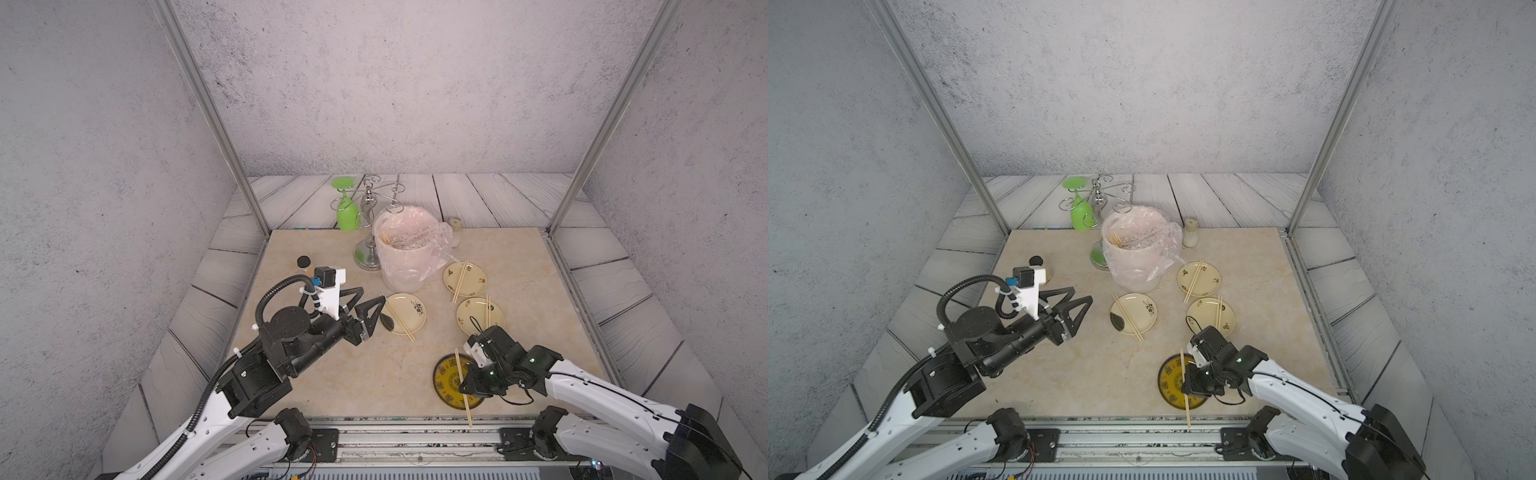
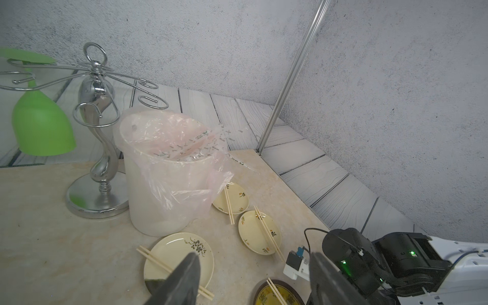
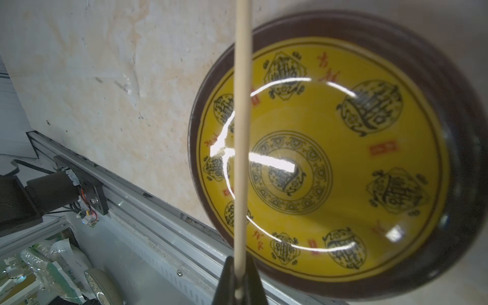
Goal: Remove the packaging of disposable chopsticks
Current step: Place the disposable chopsticks on the plate.
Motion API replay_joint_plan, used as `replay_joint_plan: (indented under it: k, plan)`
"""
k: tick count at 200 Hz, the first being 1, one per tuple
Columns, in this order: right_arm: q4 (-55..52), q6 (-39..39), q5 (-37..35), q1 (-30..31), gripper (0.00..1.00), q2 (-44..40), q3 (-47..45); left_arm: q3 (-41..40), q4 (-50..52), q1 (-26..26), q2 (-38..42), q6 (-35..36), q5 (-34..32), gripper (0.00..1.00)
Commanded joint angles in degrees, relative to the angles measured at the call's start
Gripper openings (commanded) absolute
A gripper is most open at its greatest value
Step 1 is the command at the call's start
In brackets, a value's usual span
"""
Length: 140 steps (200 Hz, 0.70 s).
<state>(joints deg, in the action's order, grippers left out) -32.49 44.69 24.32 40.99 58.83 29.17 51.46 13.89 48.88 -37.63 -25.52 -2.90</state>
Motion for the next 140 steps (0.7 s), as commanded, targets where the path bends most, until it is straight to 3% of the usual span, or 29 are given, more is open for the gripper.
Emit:
replay_joint_plan:
  k: [1,140]
  plan:
    - [4.2,-1.3,1.8,-1.0,0.00,2.7,0.3,-0.5,0.2,-0.2,1.3,0.3,-1.5,0.68]
    - [9.9,-1.6,3.6,-3.0,0.02,7.3,-4.6,-0.6,1.4,-0.2,2.8,0.4,-2.6,0.68]
